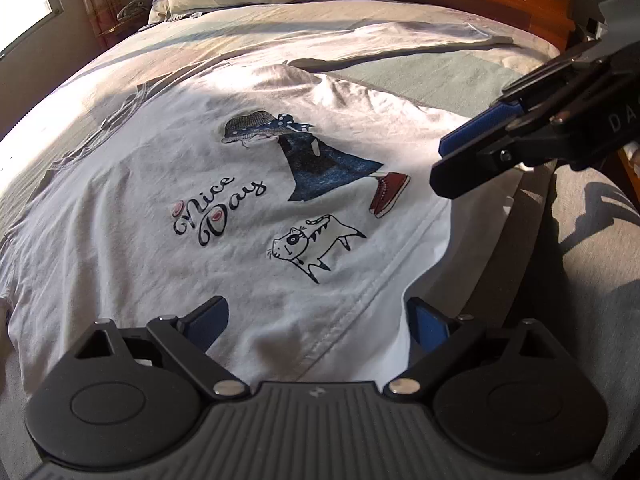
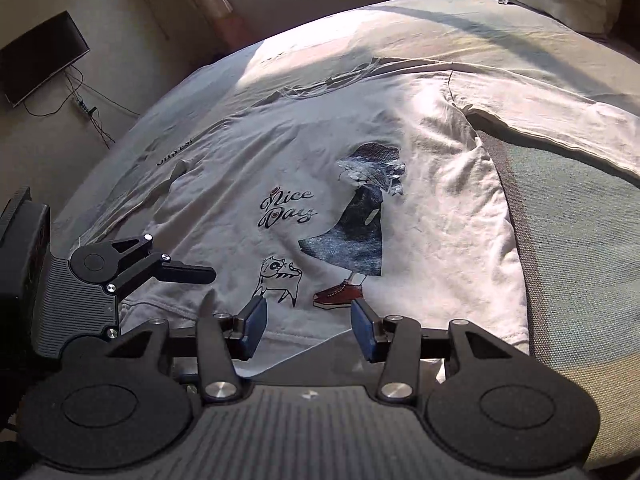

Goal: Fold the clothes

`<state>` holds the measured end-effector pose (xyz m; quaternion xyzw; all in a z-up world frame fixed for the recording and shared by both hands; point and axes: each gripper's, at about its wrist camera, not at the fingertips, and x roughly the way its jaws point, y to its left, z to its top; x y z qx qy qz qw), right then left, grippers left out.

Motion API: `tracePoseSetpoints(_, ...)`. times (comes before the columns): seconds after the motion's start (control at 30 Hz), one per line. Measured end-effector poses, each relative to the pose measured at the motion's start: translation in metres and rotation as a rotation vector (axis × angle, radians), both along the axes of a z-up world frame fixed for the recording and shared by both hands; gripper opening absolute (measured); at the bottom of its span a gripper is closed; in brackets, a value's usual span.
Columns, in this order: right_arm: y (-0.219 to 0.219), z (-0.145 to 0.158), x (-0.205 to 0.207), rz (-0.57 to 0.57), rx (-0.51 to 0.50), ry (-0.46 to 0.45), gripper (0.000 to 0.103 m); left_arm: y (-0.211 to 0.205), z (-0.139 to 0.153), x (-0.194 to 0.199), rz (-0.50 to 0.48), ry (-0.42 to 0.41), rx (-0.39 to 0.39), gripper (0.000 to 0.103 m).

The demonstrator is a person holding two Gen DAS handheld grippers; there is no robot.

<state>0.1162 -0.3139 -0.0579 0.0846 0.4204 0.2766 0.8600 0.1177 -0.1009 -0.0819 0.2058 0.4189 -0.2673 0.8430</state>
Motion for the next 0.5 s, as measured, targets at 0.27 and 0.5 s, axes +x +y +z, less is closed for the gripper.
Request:
tracePoseSetpoints(0.27, 0.025, 0.006, -0.069, 0.349, -0.447, -0.286, 0.051, 0.009, 0.005, 0.013, 0.031, 0.026, -0.036, 0.095)
tracePoseSetpoints(0.5, 0.046, -0.03, -0.079, 0.533, -0.805, -0.405, 0.033, 0.013, 0.007, 0.02, 0.04, 0.049, -0.056, 0.095)
